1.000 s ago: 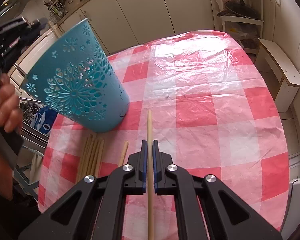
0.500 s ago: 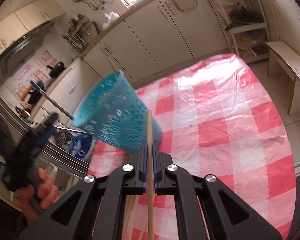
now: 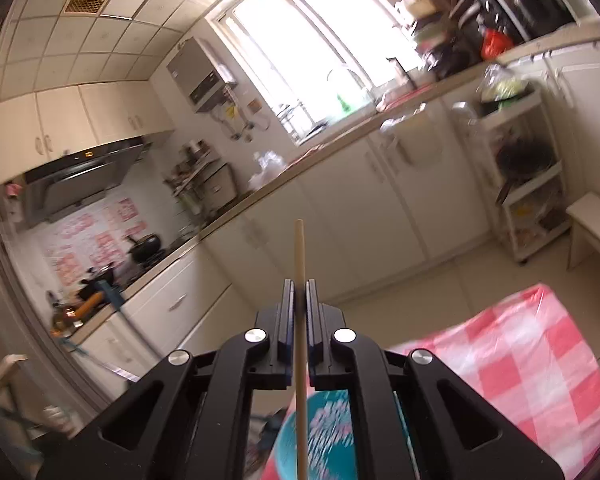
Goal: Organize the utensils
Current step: 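Lift the chopstick with the right gripper into the teal basket and open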
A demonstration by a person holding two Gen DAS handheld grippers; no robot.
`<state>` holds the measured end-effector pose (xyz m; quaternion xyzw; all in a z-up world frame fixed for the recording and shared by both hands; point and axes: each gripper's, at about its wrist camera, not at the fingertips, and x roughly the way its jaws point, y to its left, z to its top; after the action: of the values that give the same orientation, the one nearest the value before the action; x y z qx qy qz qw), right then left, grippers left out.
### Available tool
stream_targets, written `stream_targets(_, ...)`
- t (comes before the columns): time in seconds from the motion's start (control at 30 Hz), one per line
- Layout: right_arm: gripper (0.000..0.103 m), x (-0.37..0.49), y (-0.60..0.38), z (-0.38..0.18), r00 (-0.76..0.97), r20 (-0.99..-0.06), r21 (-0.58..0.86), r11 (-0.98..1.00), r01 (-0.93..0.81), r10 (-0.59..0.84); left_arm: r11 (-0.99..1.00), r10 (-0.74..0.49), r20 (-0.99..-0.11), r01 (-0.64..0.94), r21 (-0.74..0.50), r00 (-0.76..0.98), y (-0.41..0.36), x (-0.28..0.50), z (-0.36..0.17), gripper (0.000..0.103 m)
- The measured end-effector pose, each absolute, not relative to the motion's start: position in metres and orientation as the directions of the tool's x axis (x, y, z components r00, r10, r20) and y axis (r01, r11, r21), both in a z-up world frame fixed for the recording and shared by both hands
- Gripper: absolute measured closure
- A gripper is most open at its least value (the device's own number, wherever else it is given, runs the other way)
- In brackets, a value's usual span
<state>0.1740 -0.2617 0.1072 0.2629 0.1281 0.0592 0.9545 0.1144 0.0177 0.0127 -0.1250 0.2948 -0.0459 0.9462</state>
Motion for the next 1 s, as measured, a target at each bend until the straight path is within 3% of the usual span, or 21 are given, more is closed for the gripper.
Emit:
stream_targets(0.13, 0.097, 0.193, -0.241, 0.079, 0.960, -0.270, 0.407, 0.913, 0.040, 0.078, 0.967, -0.147, -0.541, 0.005, -0.257, 0.828, 0.020, 0.114, 0.015, 0.024)
stream_targets(0.27, 0.095, 0.192, -0.237, 0.054, 0.943, -0.325, 0.359, 0.932, 0.049, 0.075, 0.967, -0.149, -0.544, 0.007, -0.254, 0.826, 0.021, 0.112, 0.015, 0.022)
stream_targets(0.33, 0.077, 0.183, -0.238, 0.050, 0.932, -0.353, 0.352, 0.935, 0.047, 0.086, 0.966, -0.148, -0.549, 0.002, -0.257, 0.823, 0.023, 0.113, 0.013, 0.022)
stream_targets(0.57, 0.077, 0.080, -0.244, 0.111, 0.977, -0.189, 0.345, 0.938, -0.028, 0.099, 0.978, -0.081, -0.504, -0.029, -0.207, 0.860, 0.024, 0.099, 0.021, 0.021)
stream_targets(0.7, 0.065, 0.009, -0.236, 0.110, 0.984, -0.172, 0.253, 0.968, 0.005, 0.040, 0.991, -0.047, -0.448, -0.016, -0.136, 0.893, 0.012, 0.083, 0.030, 0.018)
stream_targets(0.83, 0.062, -0.008, -0.223, 0.067, 0.955, -0.295, 0.204, 0.979, 0.018, 0.044, 0.997, -0.031, -0.402, -0.001, -0.080, 0.915, 0.001, 0.067, 0.036, 0.015)
stream_targets(1.0, 0.062, 0.011, -0.219, 0.012, 0.875, -0.479, 0.228, 0.972, 0.048, 0.069, 0.998, -0.035, -0.418, 0.014, -0.054, 0.908, -0.004, 0.054, 0.029, 0.014)
